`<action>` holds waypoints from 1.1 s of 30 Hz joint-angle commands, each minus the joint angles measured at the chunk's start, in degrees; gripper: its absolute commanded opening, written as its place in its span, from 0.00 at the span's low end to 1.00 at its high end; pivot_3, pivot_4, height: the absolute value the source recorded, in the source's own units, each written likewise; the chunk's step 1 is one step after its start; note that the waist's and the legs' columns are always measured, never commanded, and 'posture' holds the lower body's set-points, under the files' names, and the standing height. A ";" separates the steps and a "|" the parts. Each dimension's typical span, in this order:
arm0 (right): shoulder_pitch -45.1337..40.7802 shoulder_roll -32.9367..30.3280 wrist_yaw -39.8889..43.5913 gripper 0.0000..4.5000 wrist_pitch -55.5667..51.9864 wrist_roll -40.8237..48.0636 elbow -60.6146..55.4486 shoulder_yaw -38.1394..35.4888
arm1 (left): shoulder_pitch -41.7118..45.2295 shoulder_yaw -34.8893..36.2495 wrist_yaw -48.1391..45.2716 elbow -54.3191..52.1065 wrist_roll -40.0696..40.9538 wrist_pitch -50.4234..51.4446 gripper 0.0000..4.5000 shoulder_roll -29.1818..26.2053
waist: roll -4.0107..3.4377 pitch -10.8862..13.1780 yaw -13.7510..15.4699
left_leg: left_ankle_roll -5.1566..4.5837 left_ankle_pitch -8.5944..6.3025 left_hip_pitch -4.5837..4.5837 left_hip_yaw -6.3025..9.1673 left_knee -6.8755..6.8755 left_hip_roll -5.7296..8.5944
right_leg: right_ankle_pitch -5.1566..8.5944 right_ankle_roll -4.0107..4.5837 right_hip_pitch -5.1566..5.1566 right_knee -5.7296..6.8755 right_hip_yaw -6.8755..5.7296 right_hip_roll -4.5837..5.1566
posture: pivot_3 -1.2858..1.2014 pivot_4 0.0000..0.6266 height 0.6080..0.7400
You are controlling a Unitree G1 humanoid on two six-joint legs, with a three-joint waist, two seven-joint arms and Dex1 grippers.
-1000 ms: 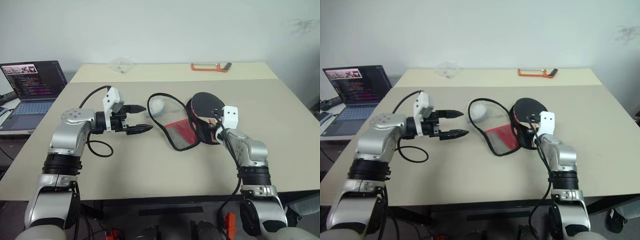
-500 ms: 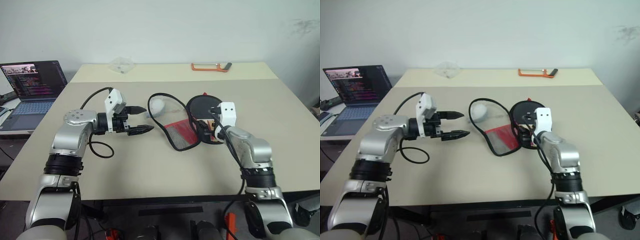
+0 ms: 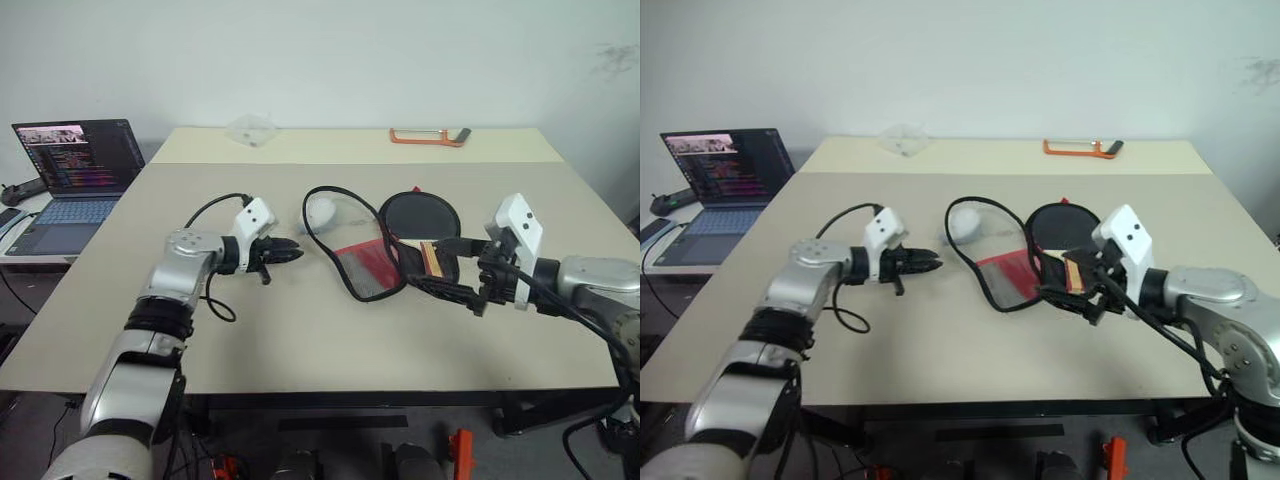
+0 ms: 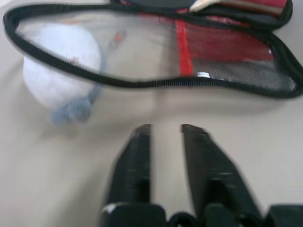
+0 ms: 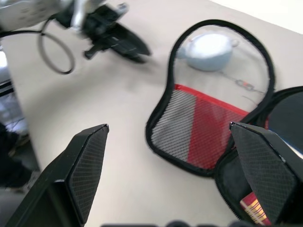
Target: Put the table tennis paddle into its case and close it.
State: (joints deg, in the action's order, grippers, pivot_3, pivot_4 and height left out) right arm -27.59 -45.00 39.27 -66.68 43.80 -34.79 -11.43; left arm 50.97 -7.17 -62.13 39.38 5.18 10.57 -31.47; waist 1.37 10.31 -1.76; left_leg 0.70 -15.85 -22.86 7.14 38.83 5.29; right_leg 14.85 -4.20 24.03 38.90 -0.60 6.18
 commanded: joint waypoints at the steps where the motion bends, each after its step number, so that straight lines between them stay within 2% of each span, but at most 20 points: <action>1: 0.10 -1.80 0.45 1.00 1.49 1.32 -1.65 -2.02 | 3.46 -0.48 2.56 5.82 -1.88 -2.44 0.00 2.85 | 0.01 0.01 0.02 | 0.00 0.00 -0.01 0.00 0.00 0.00 | 0.00 0.00 0.00 0.00 -0.01 0.00 | 0.52 0.24 1.00; 8: 1.45 -2.48 -0.61 1.00 1.68 2.42 -3.05 -2.27 | 7.12 -1.01 6.25 16.24 -5.07 -5.91 0.00 8.09 | 0.05 0.03 0.02 | 0.02 0.01 -0.04 -0.02 0.00 -0.01 | 0.00 0.00 0.03 -0.01 0.00 0.01 | 0.52 0.24 1.00; 11: 2.28 -3.08 -1.22 1.00 1.84 2.70 -3.38 -2.98 | 9.82 1.30 6.59 19.13 -3.10 -6.88 0.00 11.17 | 0.09 0.05 0.24 | 0.01 0.01 -0.05 -0.01 0.01 0.01 | 0.00 0.00 0.02 -0.01 -0.01 0.02 | 0.52 0.24 1.00; 21: 4.69 -7.06 -2.20 1.00 1.20 5.43 -2.46 -8.88 | 26.27 6.04 7.13 25.50 -0.28 -11.08 0.00 22.15 | 0.23 0.13 1.08 | 0.01 0.00 -0.12 -0.05 0.03 0.03 | 0.00 -0.03 0.02 -0.10 -0.05 0.05 | 0.52 0.24 1.00; 27: 6.20 -9.28 -3.27 1.00 2.16 4.36 -1.14 -10.04 | 31.17 7.43 13.55 32.41 -1.16 -13.62 0.00 29.54 | 0.23 0.13 0.99 | -0.04 -0.02 -0.08 -0.15 0.02 0.00 | 0.00 -0.04 0.02 -0.05 0.02 0.03 | 0.52 0.24 1.00; 30: 5.73 -8.62 -5.64 1.00 2.30 3.29 0.67 -9.61 | 31.16 7.14 18.35 34.48 -2.96 -14.63 0.00 30.70 | 0.24 0.14 0.93 | -0.05 -0.02 -0.05 -0.16 0.02 0.00 | 0.00 -0.04 0.02 -0.02 0.03 0.03 | 0.52 0.24 1.00; 33: 4.49 -6.61 -9.16 1.00 2.40 1.94 4.10 -9.05 | 30.76 7.42 18.97 34.81 -3.78 -16.06 0.00 29.78 | 0.25 0.14 0.84 | -0.05 -0.02 -0.05 -0.16 0.03 0.00 | 0.00 -0.04 0.02 0.01 0.05 0.03 | 0.52 0.24 1.00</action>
State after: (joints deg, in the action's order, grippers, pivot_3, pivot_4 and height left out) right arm -21.85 -52.04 32.00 -65.41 46.72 -31.80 -19.39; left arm 80.23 -0.61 -43.75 75.06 1.79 -3.48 -0.73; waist 1.62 10.45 -0.92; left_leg 0.66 -15.86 -22.90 6.98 38.85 5.29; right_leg 14.85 -4.25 24.06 38.92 -0.54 6.21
